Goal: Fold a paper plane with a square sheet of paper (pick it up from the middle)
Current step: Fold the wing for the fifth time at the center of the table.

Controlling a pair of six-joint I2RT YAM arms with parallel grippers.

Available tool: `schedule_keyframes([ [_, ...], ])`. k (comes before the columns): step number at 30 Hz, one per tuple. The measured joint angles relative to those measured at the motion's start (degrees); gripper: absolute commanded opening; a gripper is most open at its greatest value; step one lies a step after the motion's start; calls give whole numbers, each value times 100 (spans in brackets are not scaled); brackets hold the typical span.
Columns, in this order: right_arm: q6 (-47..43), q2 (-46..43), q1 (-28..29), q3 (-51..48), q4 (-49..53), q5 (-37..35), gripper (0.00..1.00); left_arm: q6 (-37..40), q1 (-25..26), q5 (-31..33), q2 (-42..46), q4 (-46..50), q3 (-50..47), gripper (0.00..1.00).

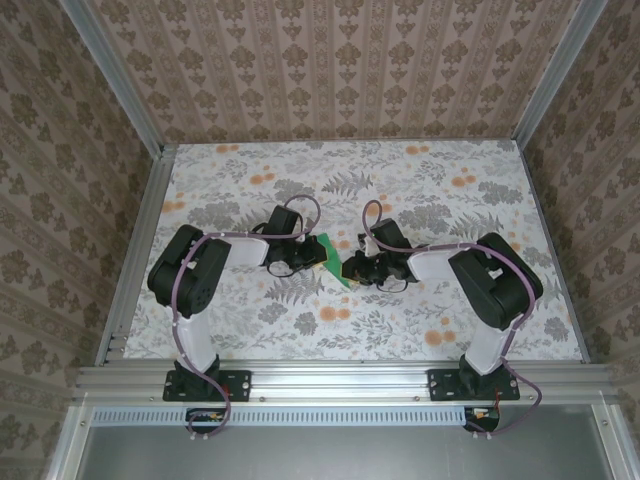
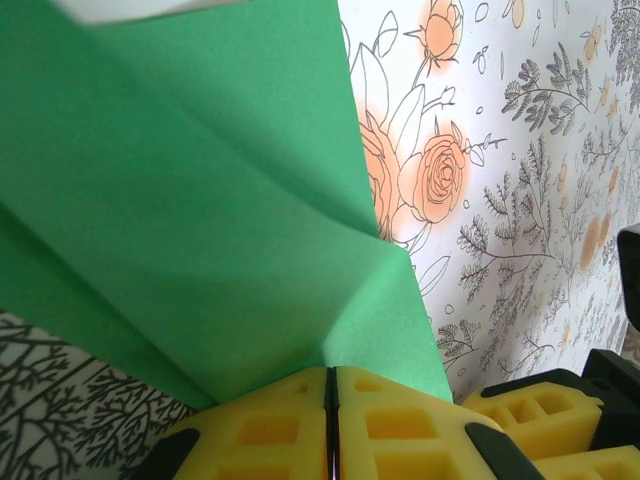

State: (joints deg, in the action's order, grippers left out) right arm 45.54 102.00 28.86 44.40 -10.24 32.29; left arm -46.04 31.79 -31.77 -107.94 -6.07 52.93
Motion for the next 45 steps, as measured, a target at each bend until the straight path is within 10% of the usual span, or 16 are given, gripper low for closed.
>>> schedule_keyframes([
  [34,-940,-166,0,-9,946,0,2,0,-13,-129,-83,94,103,10],
  [45,-988,-732,0,57,1373,-234,22,2,-35,-177,-120,197,170,10],
])
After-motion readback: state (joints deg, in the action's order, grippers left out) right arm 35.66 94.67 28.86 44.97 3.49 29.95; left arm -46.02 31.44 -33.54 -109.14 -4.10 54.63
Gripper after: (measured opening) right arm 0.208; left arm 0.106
